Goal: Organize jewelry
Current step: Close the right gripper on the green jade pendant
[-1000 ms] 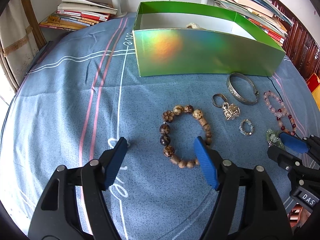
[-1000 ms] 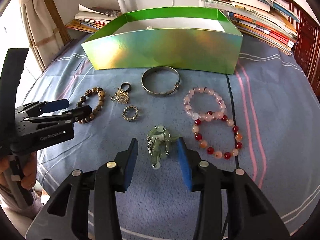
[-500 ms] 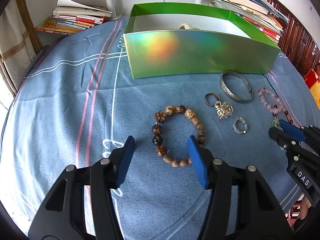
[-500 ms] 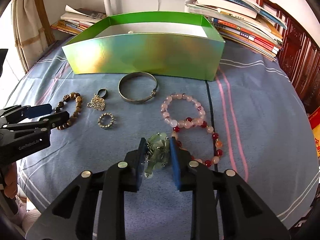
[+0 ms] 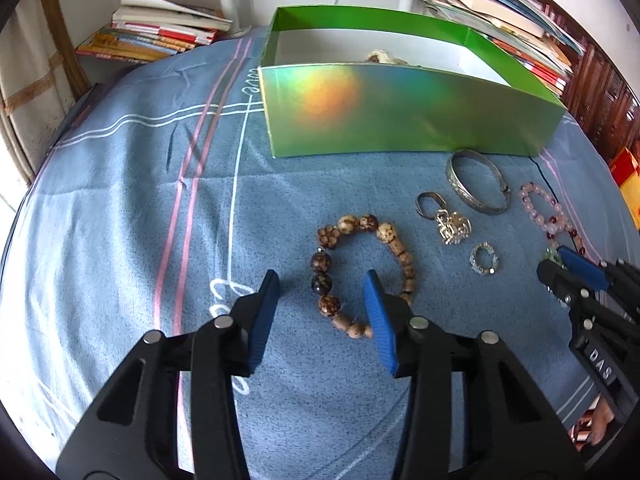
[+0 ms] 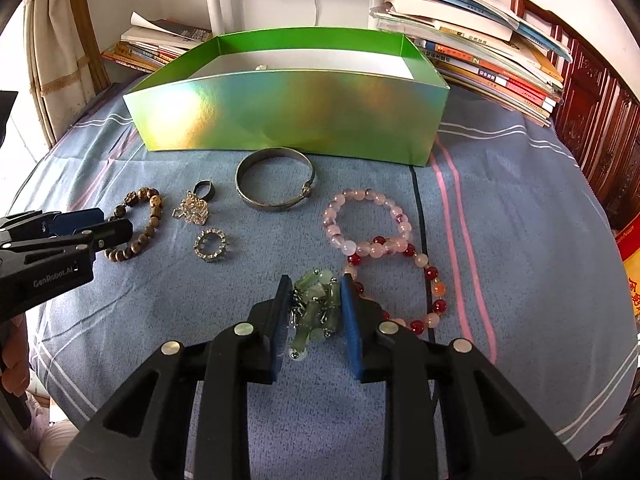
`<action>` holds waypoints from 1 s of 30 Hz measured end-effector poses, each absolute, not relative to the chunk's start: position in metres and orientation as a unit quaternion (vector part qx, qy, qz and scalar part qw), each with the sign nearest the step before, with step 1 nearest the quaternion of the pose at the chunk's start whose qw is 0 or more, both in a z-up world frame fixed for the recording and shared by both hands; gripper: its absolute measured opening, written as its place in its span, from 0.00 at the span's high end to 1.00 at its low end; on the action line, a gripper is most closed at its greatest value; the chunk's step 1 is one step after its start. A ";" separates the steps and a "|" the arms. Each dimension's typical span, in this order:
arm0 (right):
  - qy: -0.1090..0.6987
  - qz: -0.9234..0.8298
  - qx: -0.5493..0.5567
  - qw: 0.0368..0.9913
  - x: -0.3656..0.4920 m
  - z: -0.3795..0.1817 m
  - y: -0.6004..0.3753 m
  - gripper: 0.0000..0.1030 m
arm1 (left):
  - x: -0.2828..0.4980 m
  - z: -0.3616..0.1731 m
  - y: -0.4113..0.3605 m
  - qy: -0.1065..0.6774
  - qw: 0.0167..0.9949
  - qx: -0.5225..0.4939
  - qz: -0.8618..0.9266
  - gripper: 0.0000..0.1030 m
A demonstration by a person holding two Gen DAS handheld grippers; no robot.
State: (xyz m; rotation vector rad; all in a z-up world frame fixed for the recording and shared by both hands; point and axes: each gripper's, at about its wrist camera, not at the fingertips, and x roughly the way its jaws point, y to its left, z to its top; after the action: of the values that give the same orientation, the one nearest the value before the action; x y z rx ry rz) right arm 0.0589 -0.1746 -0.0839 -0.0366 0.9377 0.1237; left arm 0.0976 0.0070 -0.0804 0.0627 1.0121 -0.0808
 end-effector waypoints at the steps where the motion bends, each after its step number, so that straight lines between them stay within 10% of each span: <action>1: 0.451 0.059 -0.019 0.890 0.058 -0.084 -0.174 0.74 | 0.097 -0.080 0.006 0.484 0.874 0.029 -0.034 0.57; 10: 0.452 0.053 -0.027 0.890 0.059 -0.083 -0.170 0.71 | 0.094 -0.083 0.007 0.477 0.879 0.019 -0.012 0.34; 30: 0.448 0.053 -0.025 0.892 0.059 -0.083 -0.172 0.70 | 0.089 -0.085 0.007 0.466 0.884 0.023 -0.014 0.28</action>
State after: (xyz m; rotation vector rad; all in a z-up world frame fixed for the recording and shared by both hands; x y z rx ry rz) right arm 0.0591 -0.1718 -0.0828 -0.0520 0.9286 0.1102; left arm 0.0885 0.0074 -0.0855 0.0478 0.9707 -0.0285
